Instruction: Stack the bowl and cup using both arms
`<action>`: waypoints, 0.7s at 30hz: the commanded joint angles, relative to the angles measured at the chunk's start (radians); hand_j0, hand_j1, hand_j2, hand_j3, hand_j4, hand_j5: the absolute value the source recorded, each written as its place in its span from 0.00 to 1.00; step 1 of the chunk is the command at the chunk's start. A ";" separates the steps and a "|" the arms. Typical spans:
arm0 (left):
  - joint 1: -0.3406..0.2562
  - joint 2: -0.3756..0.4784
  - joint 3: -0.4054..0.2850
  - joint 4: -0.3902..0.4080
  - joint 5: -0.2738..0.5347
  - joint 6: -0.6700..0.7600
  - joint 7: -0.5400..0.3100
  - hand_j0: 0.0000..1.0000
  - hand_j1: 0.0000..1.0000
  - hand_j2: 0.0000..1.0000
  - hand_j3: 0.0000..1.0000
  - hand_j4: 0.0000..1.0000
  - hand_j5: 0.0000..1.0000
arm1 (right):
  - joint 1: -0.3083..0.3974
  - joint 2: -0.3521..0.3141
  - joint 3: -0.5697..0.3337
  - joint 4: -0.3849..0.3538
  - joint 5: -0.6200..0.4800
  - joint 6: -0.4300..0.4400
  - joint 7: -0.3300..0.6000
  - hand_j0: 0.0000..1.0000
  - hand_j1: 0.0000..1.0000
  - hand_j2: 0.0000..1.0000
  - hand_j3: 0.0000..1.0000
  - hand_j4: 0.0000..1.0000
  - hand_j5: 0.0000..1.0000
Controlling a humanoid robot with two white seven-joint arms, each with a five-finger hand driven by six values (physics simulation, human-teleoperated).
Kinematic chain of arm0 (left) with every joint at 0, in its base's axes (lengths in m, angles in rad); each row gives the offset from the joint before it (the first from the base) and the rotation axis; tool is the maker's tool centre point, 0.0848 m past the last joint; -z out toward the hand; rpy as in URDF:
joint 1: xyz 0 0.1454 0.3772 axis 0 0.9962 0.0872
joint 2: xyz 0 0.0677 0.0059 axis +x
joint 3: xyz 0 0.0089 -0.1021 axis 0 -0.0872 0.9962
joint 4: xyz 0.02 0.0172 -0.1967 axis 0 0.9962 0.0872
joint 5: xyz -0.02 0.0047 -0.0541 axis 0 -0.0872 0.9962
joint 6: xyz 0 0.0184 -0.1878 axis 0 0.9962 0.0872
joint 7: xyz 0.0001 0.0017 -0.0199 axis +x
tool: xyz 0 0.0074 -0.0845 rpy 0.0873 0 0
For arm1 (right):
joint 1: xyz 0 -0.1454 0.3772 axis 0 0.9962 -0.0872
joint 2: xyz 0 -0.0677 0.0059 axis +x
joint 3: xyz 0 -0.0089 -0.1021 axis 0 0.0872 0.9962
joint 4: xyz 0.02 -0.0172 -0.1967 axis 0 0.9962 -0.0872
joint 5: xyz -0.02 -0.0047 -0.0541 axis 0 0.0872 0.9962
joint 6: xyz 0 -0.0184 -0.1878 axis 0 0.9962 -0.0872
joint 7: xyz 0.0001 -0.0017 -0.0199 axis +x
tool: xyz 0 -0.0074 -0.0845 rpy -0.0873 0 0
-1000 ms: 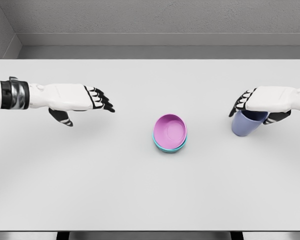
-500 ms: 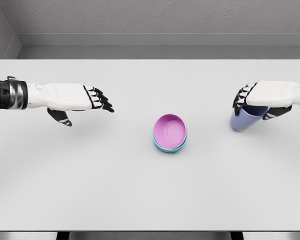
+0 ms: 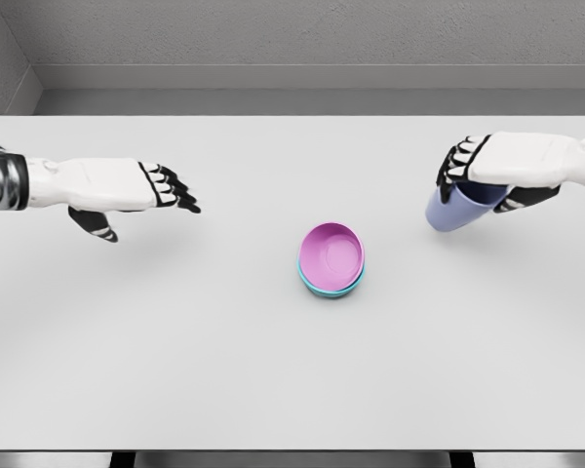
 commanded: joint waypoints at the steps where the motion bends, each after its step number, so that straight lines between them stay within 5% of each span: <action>1: 0.000 0.013 0.000 -0.001 0.006 0.002 0.001 1.00 1.00 1.00 1.00 1.00 1.00 | 0.000 0.003 -0.025 -0.033 -0.015 0.003 -0.001 0.42 0.42 0.42 0.42 0.42 0.42; 12: 0.006 0.013 0.001 -0.001 0.004 0.002 0.000 1.00 1.00 1.00 1.00 1.00 1.00 | -0.060 0.015 -0.030 -0.156 -0.031 0.003 -0.001 0.43 0.43 0.43 0.43 0.43 0.43; 21: 0.006 0.013 0.001 0.001 0.004 0.002 0.000 1.00 1.00 1.00 1.00 1.00 1.00 | -0.127 0.084 -0.024 -0.162 -0.033 0.003 -0.001 0.44 0.44 0.44 0.44 0.44 0.44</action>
